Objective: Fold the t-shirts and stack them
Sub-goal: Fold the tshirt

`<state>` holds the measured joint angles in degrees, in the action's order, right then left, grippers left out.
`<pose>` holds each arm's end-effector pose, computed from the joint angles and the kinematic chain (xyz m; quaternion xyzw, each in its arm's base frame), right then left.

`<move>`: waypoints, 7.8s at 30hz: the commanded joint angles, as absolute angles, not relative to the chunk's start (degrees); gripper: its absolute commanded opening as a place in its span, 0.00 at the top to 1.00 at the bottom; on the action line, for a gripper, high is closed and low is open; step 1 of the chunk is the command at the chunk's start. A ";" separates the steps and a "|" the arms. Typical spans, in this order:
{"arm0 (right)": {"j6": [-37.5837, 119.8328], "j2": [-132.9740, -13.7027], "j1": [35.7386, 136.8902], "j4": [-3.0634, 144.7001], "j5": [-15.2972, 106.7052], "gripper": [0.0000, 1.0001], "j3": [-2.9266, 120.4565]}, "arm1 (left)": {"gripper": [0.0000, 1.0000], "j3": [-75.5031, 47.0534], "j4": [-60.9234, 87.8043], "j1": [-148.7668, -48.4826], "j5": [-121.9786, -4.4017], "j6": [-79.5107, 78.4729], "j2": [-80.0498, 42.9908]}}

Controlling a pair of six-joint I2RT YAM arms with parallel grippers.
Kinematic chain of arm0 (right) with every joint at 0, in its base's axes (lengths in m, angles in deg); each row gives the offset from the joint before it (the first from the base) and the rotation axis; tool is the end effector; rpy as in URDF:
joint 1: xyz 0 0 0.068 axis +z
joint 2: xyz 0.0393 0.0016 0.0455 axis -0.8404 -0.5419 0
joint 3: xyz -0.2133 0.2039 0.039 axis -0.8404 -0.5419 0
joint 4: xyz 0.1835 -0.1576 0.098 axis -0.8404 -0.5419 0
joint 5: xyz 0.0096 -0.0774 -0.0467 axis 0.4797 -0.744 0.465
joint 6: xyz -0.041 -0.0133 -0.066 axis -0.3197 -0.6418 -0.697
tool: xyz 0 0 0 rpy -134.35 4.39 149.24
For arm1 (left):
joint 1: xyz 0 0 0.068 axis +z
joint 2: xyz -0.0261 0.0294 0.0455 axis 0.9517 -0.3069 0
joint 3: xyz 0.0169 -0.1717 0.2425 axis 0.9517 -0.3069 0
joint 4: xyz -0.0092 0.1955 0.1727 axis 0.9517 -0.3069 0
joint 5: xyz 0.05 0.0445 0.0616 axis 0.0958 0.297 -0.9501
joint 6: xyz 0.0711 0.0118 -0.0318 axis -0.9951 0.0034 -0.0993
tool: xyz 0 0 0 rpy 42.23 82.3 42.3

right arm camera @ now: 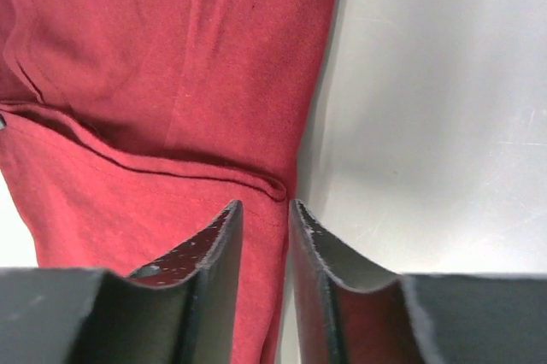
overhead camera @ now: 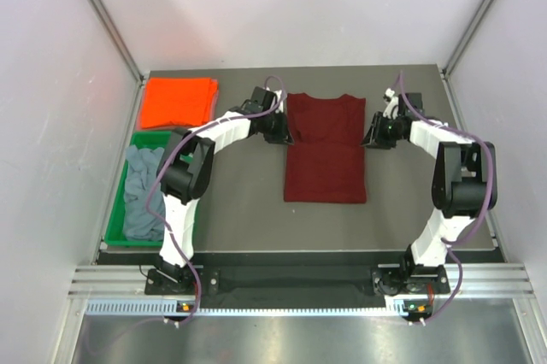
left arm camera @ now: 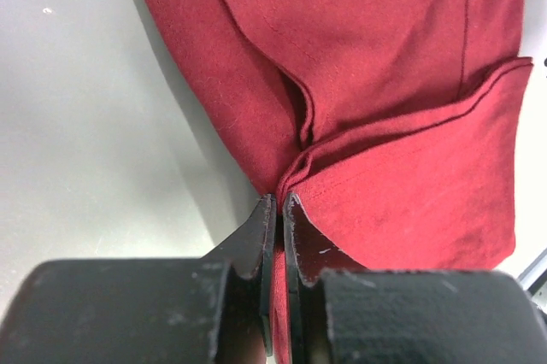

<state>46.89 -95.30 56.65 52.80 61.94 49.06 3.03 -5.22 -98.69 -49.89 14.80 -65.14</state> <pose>0.3932 0.0238 0.1837 0.0463 0.9358 0.2268 0.2659 0.4373 -0.2465 0.1743 0.0625 0.9208 -0.3108 0.2273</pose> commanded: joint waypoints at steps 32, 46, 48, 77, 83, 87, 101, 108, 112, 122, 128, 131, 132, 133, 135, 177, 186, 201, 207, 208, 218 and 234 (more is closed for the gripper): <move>56.20 -77.24 59.92 56.46 75.80 0.85 15.94 | 0.53 -23.44 -1.93 -106.40 -55.25 19.28 -47.36; 53.74 -69.33 58.42 47.51 72.18 0.84 21.62 | 0.53 -21.53 -8.88 -107.36 -60.21 19.10 -39.46; 53.12 -71.35 58.42 47.86 69.90 0.83 21.98 | 0.53 -22.23 -7.74 -108.16 -56.62 19.71 -37.88; 64.37 -59.84 57.89 41.78 55.90 0.48 17.41 | 0.49 -40.08 4.30 -108.07 -51.32 29.82 -35.84; 65.16 -62.30 57.98 45.65 57.22 0.49 14.78 | 0.50 -40.16 7.38 -107.02 -48.96 31.05 -39.35; 66.12 -64.06 57.98 48.38 57.66 0.49 13.28 | 0.51 -40.07 8.35 -106.93 -48.25 31.32 -41.47; 66.65 -64.33 57.89 49.00 54.94 0.75 11.52 | 0.92 -39.28 7.12 -106.32 -49.92 30.88 -45.78; 64.37 -63.54 57.72 49.09 52.65 1.00 11.08 | 1.00 -40.34 3.34 -105.96 -53.96 30.44 -43.23; 63.49 -61.87 57.89 48.13 50.55 1.00 10.38 | 1.00 -41.04 1.59 -105.96 -54.92 30.62 -42.44; 62.00 -55.98 58.33 44.79 52.48 1.00 12.05 | 1.00 -44.03 0.09 -106.14 -52.91 32.20 -34.36; 63.40 -53.26 59.03 43.91 53.62 1.00 11.52 | 1.00 -45.09 1.05 -106.84 -48.96 33.34 -32.25; 64.81 -51.77 60.87 43.73 53.44 1.00 10.91 | 1.00 -45.09 1.05 -107.54 -48.34 33.86 -31.81; 65.07 -51.50 61.05 43.55 53.44 1.00 10.73 | 1.00 -45.35 0.97 -107.72 -48.51 34.13 -31.37; 65.51 -51.15 61.32 43.38 53.44 1.00 10.55 | 1.00 -45.44 0.53 -107.81 -48.77 34.31 -30.50; 65.51 -50.18 61.58 42.86 53.44 1.00 10.81 | 1.00 -45.09 -0.17 -107.90 -49.21 34.31 -29.61; 63.67 -86.99 61.23 40.21 53.97 1.00 65.02 | 1.00 15.81 -14.95 -95.60 -51.94 21.12 -56.49; 65.16 -98.07 61.32 47.15 56.61 1.00 73.30 | 1.00 22.94 -3.45 -92.26 -45.01 22.18 -66.78; 68.23 -107.39 59.39 54.62 57.31 1.00 81.13 | 1.00 27.24 17.13 -89.26 -40.51 27.97 -78.29; 69.29 -111.08 58.86 55.41 58.71 0.97 83.85 | 1.00 34.89 16.43 -88.83 -39.72 30.53 -84.97; 69.38 -111.69 58.86 56.20 59.07 0.96 84.03 | 1.00 35.07 16.78 -88.82 -39.81 30.96 -85.41; 72.63 -116.35 57.72 64.73 61.35 0.97 82.35 | 0.98 39.80 25.40 -87.77 -39.90 34.74 -92.09; 64.03 -105.82 55.69 57.79 62.91 0.62 73.57 | 0.41 25.07 18.36 -88.64 -38.67 19.47 -75.42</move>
